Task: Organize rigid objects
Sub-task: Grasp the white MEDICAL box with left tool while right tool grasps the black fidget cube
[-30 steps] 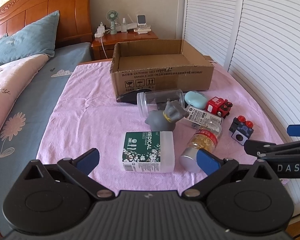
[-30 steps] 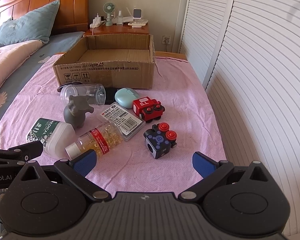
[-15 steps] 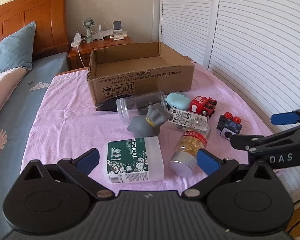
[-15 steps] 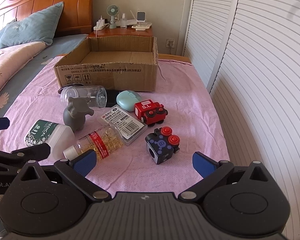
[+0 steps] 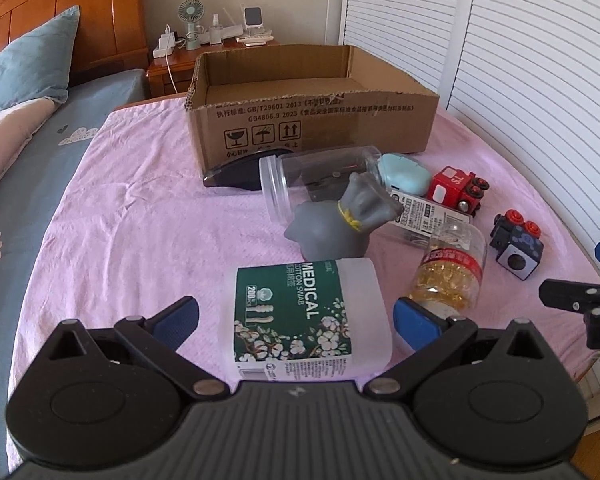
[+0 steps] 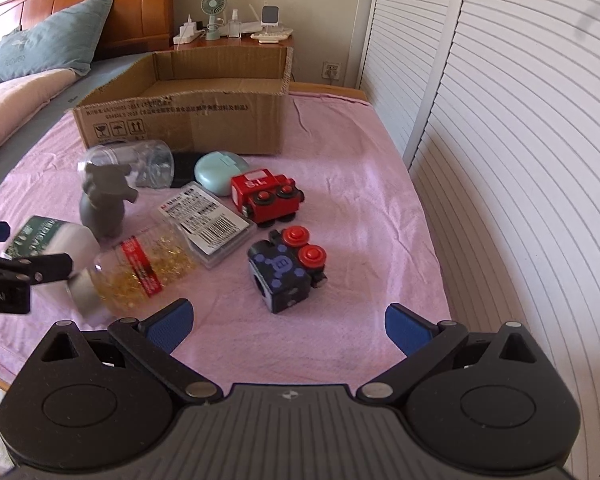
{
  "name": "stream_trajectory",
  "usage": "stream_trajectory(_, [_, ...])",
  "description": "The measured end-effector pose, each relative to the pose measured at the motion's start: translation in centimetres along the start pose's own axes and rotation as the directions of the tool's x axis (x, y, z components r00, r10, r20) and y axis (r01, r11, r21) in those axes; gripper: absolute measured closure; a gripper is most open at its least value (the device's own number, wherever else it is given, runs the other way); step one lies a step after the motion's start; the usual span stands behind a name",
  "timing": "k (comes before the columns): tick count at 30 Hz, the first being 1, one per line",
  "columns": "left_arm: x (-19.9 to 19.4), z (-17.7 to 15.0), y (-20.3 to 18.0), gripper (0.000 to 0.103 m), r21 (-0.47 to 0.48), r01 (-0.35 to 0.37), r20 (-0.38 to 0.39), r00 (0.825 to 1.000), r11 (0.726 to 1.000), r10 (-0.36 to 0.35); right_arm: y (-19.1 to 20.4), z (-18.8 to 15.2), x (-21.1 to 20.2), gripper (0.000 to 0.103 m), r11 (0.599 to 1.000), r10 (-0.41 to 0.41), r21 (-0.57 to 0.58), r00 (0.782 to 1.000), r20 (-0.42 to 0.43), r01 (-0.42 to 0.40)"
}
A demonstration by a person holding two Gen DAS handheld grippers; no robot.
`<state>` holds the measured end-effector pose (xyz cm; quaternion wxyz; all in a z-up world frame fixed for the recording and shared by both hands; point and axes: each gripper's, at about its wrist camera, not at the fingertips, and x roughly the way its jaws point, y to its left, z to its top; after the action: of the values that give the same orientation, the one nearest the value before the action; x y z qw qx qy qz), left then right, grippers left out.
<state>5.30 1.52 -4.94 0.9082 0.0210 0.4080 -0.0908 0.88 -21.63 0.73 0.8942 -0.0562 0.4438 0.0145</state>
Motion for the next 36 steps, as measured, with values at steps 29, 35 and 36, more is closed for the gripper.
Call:
stream_trajectory(29, [2.2, -1.6, 2.6, 0.0, -0.041, -0.06, -0.031, 0.998, 0.997, 0.059, -1.4, 1.0, 6.4, 0.0, 0.96, 0.224, -0.18, 0.974, 0.03, -0.215])
stream_trajectory(35, [2.4, -1.3, 2.4, 0.0, -0.049, -0.068, -0.024, 0.997, 0.996, 0.067, -1.1, 1.7, 7.0, 0.0, 0.944, 0.259, -0.221, 0.965, 0.034, -0.246])
stream_trajectory(36, [2.4, -1.3, 2.4, 0.0, -0.05, -0.068, -0.026, 0.997, 0.996, 0.067, -1.1, 1.7, 7.0, 0.0, 0.941, 0.265, -0.228, 0.964, 0.033, -0.251])
